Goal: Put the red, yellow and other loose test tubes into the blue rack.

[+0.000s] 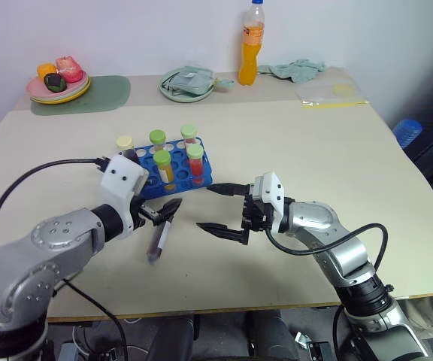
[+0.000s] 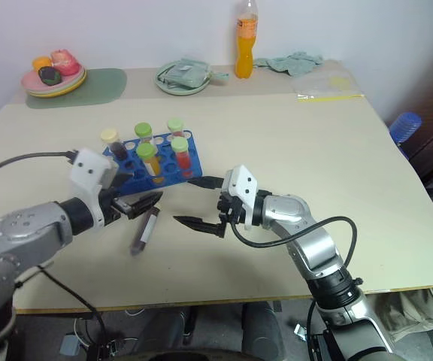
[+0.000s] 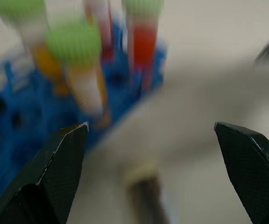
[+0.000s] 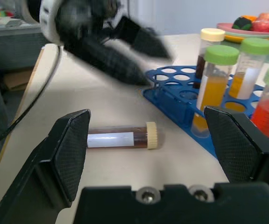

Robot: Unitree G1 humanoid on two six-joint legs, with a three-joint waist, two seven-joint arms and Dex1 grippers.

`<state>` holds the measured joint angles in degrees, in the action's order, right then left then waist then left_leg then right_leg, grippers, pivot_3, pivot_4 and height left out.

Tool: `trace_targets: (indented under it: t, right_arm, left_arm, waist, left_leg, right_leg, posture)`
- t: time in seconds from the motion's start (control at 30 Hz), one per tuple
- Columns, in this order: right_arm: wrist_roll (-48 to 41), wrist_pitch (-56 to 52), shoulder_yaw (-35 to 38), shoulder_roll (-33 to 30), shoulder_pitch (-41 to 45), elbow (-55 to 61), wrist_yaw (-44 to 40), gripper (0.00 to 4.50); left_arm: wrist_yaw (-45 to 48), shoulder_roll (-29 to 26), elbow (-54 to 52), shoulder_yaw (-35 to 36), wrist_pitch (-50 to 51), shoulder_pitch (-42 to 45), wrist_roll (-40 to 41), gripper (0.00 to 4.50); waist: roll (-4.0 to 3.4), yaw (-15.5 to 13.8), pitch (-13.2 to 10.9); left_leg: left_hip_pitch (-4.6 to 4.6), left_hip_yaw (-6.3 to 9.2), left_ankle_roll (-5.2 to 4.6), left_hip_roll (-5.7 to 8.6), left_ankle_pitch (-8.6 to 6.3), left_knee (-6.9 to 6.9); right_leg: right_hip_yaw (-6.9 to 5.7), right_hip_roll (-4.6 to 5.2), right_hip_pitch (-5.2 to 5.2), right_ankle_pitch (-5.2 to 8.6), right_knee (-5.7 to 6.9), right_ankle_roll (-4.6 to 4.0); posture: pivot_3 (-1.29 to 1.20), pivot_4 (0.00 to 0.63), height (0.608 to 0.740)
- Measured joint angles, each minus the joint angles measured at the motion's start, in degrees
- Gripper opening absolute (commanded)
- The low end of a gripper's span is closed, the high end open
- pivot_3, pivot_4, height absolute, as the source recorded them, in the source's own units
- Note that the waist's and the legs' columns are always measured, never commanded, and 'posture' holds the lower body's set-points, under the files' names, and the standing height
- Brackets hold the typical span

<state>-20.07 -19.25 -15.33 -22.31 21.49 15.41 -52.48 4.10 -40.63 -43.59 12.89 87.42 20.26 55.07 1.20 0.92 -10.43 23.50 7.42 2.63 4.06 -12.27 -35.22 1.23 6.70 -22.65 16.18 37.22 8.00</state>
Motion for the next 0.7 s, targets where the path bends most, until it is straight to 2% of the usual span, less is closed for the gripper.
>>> trace_targets:
  t: [0.1, 0.27, 0.33, 0.43, 0.57, 0.7]
  right_arm:
    - [0.04, 0.14, 0.04, 0.04, 0.14, -0.50, -0.27, 4.30]
    - [0.12, 0.25, -0.18, 0.91, 0.52, -0.72, -0.11, 4.30]
    - [0.17, 0.27, -0.12, 0.83, 0.48, -0.71, 0.06, 4.30]
    - [0.23, 0.26, 0.00, 0.79, 0.25, -0.69, 0.51, 4.30]
    - [0.25, 0.26, -0.02, 0.84, 0.00, -0.62, 0.89, 4.30]
    - [0.27, 0.26, -0.01, 0.81, -0.05, -0.60, 1.12, 4.30]
  left_arm:
    - [-7.82, -3.72, 8.27, -4.77, 4.60, 3.76, 9.79, 4.45]
    - [-26.05, -1.81, 19.36, -13.55, 4.04, 9.81, 28.65, 4.45]
    - [-34.83, -5.44, 22.00, -19.69, 0.19, 10.21, 38.70, 4.45]
    - [-47.29, -11.59, 23.31, -28.83, -9.09, 12.67, 52.58, 3.13]
    - [-52.57, -14.26, 23.20, -34.39, -15.91, 14.77, 57.16, 1.05]
    - [-52.88, -18.27, 22.38, -34.50, -18.37, 15.00, 56.95, 1.05]
  waist:
    - [-0.02, 0.17, -0.01]
    - [0.00, -0.15, -0.01]
    - [0.02, -0.08, -0.01]
    - [0.00, -0.11, -0.01]
    - [0.00, -0.25, -0.01]
    - [-0.01, -0.08, -0.01]
  left_leg:
    - [-0.05, 0.02, 0.02, -0.02, 0.01, 0.06]
    - [-0.03, 0.04, 0.03, 0.02, 0.01, 0.02]
    - [-0.02, 0.02, 0.04, 0.00, 0.01, 0.05]
    - [-0.02, 0.00, 0.08, -0.02, 0.02, 0.08]
    - [-0.01, -0.05, 0.07, 0.03, 0.03, 0.06]
    - [-0.01, -0.11, 0.07, 0.02, 0.03, 0.09]
  right_leg:
    - [0.03, 0.00, -0.04, 0.01, 0.02, -0.01]
    - [0.06, 0.09, -0.02, 0.01, 0.01, -0.01]
    - [0.12, 0.10, -0.08, 0.01, 0.03, -0.01]
    - [0.18, 0.10, -0.12, 0.01, 0.03, -0.02]
    - [0.19, 0.11, -0.09, 0.01, 0.01, -0.03]
    - [0.19, 0.08, -0.12, 0.02, 0.01, -0.04]
  posture:
    - [0.00, 0.150, 0.740]
    - [0.00, 0.150, 0.740]
    - [0.00, 0.150, 0.740]
    - [0.00, 0.150, 0.740]
    - [0.00, 0.150, 0.740]
    - [0.00, 0.150, 0.740]
